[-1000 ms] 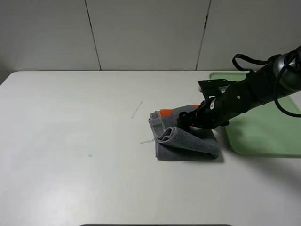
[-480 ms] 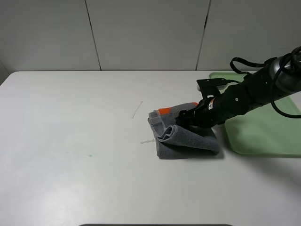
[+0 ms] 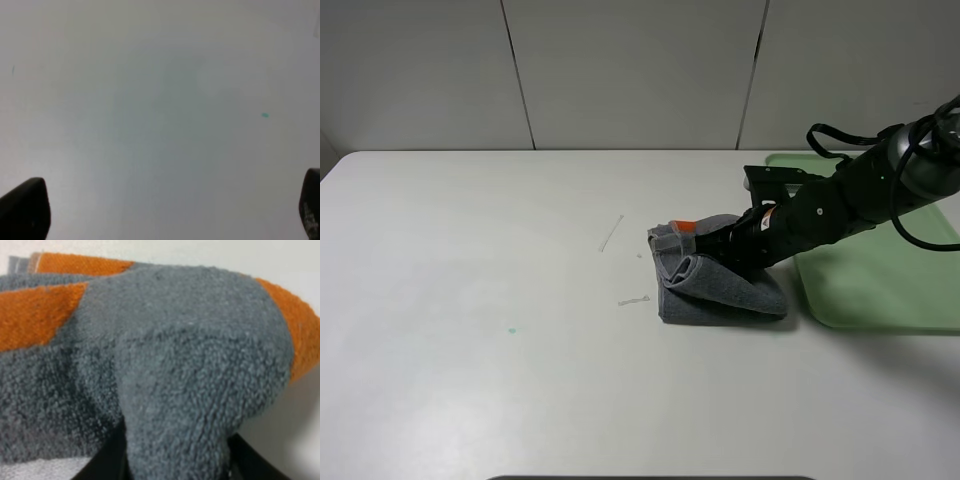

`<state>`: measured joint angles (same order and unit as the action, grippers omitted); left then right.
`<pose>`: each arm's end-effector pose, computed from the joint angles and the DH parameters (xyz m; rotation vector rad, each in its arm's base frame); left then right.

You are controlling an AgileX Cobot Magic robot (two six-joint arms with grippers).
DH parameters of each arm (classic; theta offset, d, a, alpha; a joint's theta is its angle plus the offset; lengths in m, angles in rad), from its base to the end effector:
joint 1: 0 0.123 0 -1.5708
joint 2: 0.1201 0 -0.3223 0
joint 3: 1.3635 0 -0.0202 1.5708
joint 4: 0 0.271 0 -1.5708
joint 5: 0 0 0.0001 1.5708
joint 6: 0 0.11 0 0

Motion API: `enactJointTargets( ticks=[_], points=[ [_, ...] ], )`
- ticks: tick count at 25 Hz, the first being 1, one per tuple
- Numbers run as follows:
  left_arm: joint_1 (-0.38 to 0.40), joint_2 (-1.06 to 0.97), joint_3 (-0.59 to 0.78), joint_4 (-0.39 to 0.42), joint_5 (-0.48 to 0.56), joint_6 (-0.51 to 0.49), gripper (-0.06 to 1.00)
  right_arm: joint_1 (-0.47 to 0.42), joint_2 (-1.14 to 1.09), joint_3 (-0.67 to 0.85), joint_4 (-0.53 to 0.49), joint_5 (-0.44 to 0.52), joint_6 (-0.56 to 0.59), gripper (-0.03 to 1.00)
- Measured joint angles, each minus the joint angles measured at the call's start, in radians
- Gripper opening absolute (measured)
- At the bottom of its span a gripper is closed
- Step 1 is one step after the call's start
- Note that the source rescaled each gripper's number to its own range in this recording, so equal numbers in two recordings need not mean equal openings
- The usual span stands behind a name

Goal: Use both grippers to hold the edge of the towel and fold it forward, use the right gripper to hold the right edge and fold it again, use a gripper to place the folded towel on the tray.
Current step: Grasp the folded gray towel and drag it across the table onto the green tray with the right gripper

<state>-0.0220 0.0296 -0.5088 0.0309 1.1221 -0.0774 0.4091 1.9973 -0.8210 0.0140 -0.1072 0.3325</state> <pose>-0.0074 0.0032 0.2755 -0.0611 2.1253 -0.0213 0.3414 0.1478 0.0760 -0.0802 2.5777 0.2867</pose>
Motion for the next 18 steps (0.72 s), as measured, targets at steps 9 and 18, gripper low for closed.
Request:
enactJointTargets(
  ticks=[9, 18],
  points=[
    [0.0, 0.0, 0.0, 0.0, 0.0, 0.0, 1.0, 0.0, -0.01, 0.0, -0.019, 0.007, 0.002, 0.31],
    [0.0, 0.0, 0.0, 0.0, 0.0, 0.0, 1.0, -0.008, -0.077, 0.005, -0.097, 0.148, 0.001, 0.31]
  ],
)
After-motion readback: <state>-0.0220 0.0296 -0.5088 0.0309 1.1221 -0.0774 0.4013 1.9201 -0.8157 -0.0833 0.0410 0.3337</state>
